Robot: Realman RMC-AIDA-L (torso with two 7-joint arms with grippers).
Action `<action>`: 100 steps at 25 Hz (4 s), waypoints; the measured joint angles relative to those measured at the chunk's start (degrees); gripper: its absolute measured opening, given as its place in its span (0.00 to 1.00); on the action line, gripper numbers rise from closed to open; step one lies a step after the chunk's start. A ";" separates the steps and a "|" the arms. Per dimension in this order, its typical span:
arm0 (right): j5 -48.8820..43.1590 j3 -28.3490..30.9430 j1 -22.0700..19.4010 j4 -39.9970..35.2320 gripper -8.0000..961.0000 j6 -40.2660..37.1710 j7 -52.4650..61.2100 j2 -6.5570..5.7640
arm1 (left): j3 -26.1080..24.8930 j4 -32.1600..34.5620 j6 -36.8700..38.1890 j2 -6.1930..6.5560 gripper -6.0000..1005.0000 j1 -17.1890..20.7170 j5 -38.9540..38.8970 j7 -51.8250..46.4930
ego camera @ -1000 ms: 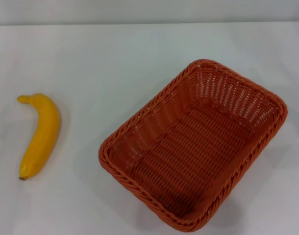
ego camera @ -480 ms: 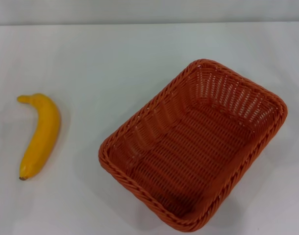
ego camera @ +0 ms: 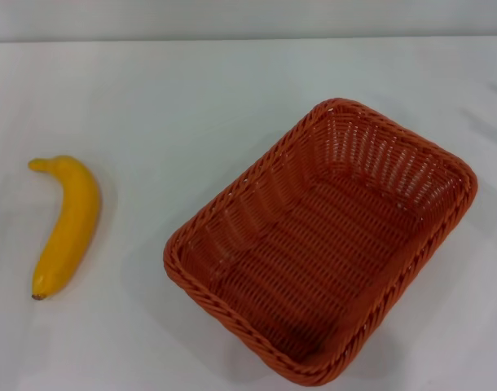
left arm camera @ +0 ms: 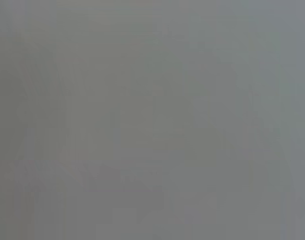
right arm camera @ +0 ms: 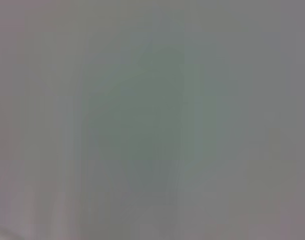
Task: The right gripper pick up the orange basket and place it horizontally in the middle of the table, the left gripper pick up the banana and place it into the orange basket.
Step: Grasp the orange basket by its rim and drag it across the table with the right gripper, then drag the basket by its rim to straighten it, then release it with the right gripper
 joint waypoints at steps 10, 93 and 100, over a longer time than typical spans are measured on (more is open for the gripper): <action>-30.29 -4.39 16.88 -4.08 0.74 -6.57 26.63 -5.73 | -0.01 -0.13 -0.13 0.02 0.87 0.26 0.30 0.00; -77.27 -10.88 50.13 20.03 0.21 -12.86 60.31 -0.69 | -0.20 -1.33 0.36 -0.02 0.87 -1.77 1.16 8.29; -77.19 -1.97 49.50 18.95 0.15 -16.80 72.14 -2.84 | -0.19 -5.05 0.21 0.53 0.87 -3.67 -1.00 8.30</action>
